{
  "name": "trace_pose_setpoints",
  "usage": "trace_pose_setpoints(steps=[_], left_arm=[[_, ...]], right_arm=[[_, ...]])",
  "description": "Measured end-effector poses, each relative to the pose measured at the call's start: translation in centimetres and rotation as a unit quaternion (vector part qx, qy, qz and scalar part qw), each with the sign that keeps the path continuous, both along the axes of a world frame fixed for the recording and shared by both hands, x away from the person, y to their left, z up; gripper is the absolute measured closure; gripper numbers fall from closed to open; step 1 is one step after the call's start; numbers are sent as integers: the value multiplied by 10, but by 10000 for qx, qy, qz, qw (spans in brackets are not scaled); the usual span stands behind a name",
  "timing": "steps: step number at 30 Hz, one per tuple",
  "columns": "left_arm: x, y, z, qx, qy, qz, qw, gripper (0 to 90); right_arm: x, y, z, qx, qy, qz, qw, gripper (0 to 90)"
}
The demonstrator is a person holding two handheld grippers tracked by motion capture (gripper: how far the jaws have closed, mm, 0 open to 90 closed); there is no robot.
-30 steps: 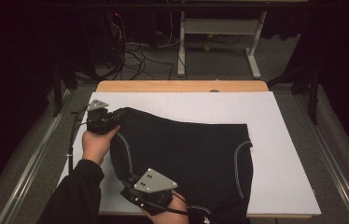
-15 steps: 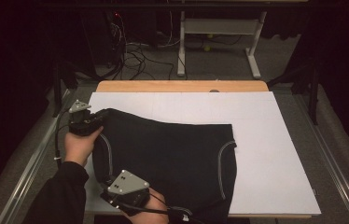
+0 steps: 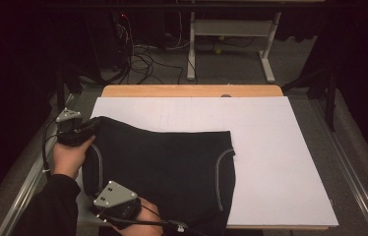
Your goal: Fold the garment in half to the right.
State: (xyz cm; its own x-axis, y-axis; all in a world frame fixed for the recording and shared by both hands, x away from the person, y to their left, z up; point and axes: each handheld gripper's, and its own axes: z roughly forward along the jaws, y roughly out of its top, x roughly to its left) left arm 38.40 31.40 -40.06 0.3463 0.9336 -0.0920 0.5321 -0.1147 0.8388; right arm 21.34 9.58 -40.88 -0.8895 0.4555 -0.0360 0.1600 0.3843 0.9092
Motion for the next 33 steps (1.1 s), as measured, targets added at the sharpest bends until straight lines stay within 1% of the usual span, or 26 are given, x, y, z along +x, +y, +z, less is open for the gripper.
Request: trace_pose_setpoints(steps=[4,8,14,17,20,24,33], left_arm=[[-1,-8,3,-125,-105,-40,9999,744],[1,-23,8,-58,-174,-112,9998,744],[4,-42,15,-160,-206,-220,9994,744],[5,-57,18,-146,-237,-265,9993,743],[8,-71,19,-73,-177,-290,9994,743],[12,-91,20,-13,-152,-349,9993,742],[24,-135,13,120,22,-554,9984,740]], right_arm=[[-1,-6,1,40,-17,-32,10000,715],[-1,-17,3,114,-9,-96,9999,714],[-1,-39,7,225,-70,-203,9995,713],[-1,-52,8,321,-62,-264,9991,712],[-1,-63,8,385,-68,-332,9987,711],[-2,-80,6,419,-68,-442,9981,709],[1,-126,-3,399,8,-756,9963,707]])
